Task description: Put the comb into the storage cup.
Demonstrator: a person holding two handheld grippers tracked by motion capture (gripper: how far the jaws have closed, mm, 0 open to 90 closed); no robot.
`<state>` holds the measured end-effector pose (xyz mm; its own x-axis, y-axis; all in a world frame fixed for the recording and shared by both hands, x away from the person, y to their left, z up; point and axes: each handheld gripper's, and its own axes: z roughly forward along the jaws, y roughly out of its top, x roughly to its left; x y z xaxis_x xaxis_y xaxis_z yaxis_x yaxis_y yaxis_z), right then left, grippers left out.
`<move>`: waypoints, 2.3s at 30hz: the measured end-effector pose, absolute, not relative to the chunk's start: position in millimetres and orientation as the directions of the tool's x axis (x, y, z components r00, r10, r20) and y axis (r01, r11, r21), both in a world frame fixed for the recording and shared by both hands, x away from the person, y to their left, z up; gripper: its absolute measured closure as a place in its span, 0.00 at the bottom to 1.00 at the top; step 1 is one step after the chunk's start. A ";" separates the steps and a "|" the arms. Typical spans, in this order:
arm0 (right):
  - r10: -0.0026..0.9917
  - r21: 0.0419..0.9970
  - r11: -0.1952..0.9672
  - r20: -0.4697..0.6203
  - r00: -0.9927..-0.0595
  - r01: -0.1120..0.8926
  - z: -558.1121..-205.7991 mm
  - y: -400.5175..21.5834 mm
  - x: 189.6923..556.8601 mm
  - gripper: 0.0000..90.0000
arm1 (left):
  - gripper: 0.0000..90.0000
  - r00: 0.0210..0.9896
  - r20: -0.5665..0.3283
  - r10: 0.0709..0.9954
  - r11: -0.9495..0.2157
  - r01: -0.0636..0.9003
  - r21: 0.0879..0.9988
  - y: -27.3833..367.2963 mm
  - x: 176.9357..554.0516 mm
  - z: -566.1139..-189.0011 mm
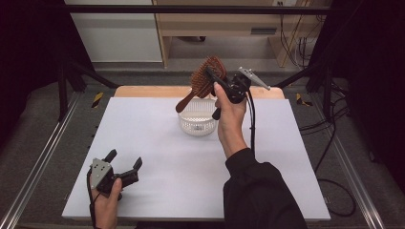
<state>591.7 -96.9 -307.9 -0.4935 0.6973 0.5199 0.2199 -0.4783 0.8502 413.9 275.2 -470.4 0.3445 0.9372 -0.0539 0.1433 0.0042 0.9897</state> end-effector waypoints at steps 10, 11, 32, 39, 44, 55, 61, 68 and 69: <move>0.742 0.878 -0.437 0.475 -0.473 0.196 -315.1 -103.7 595.4 0.57 | 0.01 0.344 -0.055 0.937 0.005 0.143 0.990 275.9 414.0 -470.5; 0.743 0.878 -0.437 0.475 -0.472 0.196 -315.5 -104.2 595.5 0.57 | 0.01 0.344 -0.054 0.937 0.005 0.143 0.990 276.0 414.0 -470.5; 0.752 0.863 -0.454 0.504 -0.424 0.221 -350.4 -106.1 602.0 0.57 | 0.01 0.375 -0.016 0.927 -0.038 0.136 0.990 273.5 415.1 -469.6; 0.758 0.869 -0.445 0.494 -0.426 0.216 -359.4 -105.2 605.8 0.57 | 0.01 0.380 -0.017 0.925 -0.039 0.139 0.990 273.2 415.1 -469.9; 0.760 0.865 -0.448 0.502 -0.414 0.226 -364.8 -104.8 608.6 0.57 | 0.01 0.381 -0.019 0.924 -0.038 0.140 0.989 272.9 414.9 -469.8; 0.752 0.853 -0.462 0.521 -0.403 0.240 -376.6 -102.1 610.1 0.57 | 0.01 0.388 -0.035 0.921 -0.023 0.145 0.989 272.8 414.9 -469.6; 0.752 0.853 -0.457 0.522 -0.403 0.251 -382.3 -98.9 609.9 0.57 | 0.01 0.387 -0.046 0.921 -0.013 0.150 0.989 273.6 415.4 -470.4; 0.752 0.855 -0.452 0.518 -0.408 0.252 -384.3 -96.3 610.1 0.57 | 0.01 0.389 -0.042 0.920 -0.017 0.149 0.989 273.5 415.4 -470.4; 0.751 0.855 -0.453 0.518 -0.409 0.252 -384.3 -95.9 610.0 0.57 | 0.01 0.389 -0.042 0.920 -0.017 0.148 0.989 273.4 415.4 -470.4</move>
